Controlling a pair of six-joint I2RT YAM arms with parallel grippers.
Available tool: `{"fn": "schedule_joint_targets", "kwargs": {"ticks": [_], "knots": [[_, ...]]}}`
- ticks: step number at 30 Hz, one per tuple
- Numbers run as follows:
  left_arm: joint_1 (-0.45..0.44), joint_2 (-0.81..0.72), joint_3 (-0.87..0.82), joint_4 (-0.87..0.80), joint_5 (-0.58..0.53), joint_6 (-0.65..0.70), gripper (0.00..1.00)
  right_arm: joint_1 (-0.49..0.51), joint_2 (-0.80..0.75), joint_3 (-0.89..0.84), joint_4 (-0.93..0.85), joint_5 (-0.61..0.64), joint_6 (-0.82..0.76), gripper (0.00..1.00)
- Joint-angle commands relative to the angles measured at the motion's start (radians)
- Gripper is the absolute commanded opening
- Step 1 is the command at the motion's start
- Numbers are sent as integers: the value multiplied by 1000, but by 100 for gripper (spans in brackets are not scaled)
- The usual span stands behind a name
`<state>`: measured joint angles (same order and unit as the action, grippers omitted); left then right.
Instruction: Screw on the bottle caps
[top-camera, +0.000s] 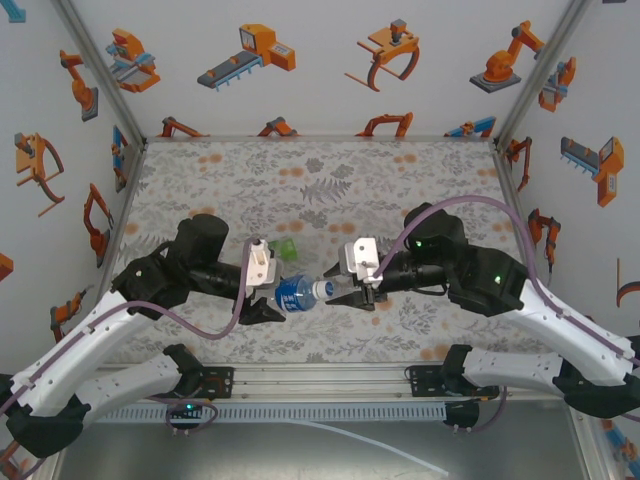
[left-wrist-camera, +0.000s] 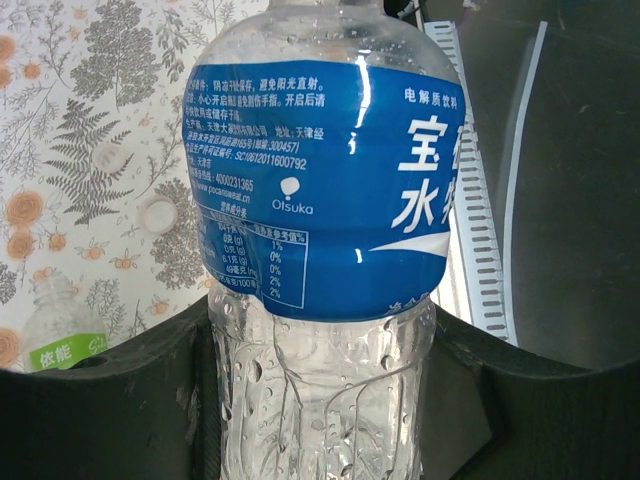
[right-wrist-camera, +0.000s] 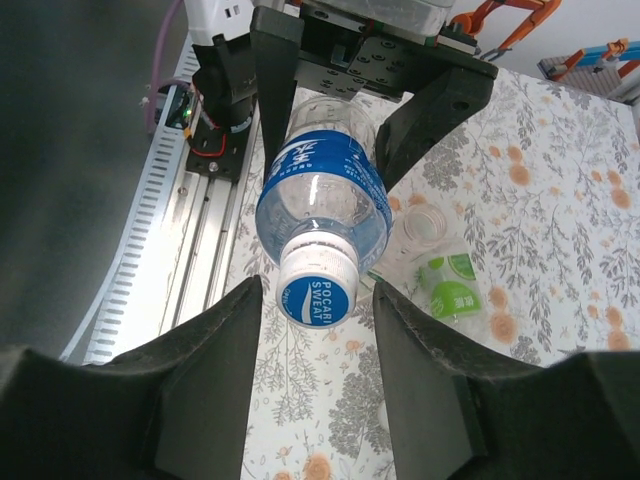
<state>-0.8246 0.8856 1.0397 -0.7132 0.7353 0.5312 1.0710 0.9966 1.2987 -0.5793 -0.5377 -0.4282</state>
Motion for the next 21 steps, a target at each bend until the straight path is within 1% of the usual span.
{"fn": "schedule_joint_targets", "kwargs": {"ticks": [1,3,7,12,16,17,19,21], "knots": [[-7,-10,32,-6,48,-8,0,6,-9,-13,30,2,-24,45],[-7,-9,33,-7,50,-10,0,6,-8,-18,33,6,-23,43],[-8,-7,33,-7,51,-11,0,6,-7,-19,40,10,-15,37],[-10,6,36,-7,50,-9,0,6,-16,-31,69,-16,14,36],[-11,21,41,-7,50,-9,0,6,-27,-44,89,-18,48,32],[-13,25,42,-6,50,-8,0,6,-30,-50,97,-18,63,32],[-15,29,44,-7,50,-7,0,6,-36,-61,113,-19,85,39],[-15,33,46,-7,51,-5,0,6,-43,-72,129,-15,98,41]]}}
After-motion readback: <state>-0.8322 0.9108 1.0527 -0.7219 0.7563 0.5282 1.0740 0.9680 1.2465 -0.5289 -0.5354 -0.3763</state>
